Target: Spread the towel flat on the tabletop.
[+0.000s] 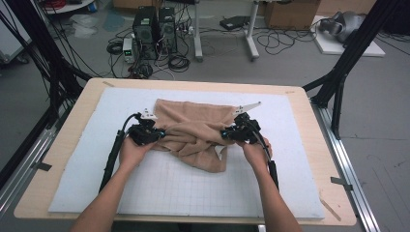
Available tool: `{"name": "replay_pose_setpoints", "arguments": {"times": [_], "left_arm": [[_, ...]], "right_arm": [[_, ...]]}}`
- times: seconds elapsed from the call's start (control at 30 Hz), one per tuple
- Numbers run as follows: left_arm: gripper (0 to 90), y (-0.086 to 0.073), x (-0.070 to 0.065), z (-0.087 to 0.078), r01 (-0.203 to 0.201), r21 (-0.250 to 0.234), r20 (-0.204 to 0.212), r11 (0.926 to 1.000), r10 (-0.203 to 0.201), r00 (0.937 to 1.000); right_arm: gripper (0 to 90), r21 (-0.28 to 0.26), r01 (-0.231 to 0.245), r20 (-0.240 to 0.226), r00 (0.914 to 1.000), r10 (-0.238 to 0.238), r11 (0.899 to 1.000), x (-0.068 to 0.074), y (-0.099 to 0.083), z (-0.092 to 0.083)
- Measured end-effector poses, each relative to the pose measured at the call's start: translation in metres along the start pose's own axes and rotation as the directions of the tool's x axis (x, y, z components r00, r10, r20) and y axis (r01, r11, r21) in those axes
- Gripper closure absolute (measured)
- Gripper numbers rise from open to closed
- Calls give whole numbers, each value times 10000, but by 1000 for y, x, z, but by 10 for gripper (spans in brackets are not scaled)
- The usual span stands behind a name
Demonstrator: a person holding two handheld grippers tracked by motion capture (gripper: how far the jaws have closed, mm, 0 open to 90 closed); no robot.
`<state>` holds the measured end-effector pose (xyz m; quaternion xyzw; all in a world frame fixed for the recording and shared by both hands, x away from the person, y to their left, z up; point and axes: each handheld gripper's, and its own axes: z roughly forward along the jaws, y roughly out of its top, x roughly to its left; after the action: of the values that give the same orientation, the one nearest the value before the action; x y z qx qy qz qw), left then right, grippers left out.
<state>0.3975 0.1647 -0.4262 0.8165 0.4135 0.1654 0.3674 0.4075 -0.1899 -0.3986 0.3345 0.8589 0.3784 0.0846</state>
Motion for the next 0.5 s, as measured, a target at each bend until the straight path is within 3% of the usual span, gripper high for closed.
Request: {"name": "replay_pose_setpoints", "arguments": {"times": [0.07,0.3,0.5], "left_arm": [[839,1,0,-4,-112,-40,42,9999,113,9999],[660,3,0,-32,-205,-502,266,9985,218,9994],[609,3,-3,-46,-395,-683,335,9969,418,9986]], "right_arm": [[759,7,50,-25,10000,-50,10000,0,1,-1],[702,-344,222,-43,9997,-224,9992,6,0,-21],[676,-391,583,33,9983,-582,9975,14,-1,-32]]}}
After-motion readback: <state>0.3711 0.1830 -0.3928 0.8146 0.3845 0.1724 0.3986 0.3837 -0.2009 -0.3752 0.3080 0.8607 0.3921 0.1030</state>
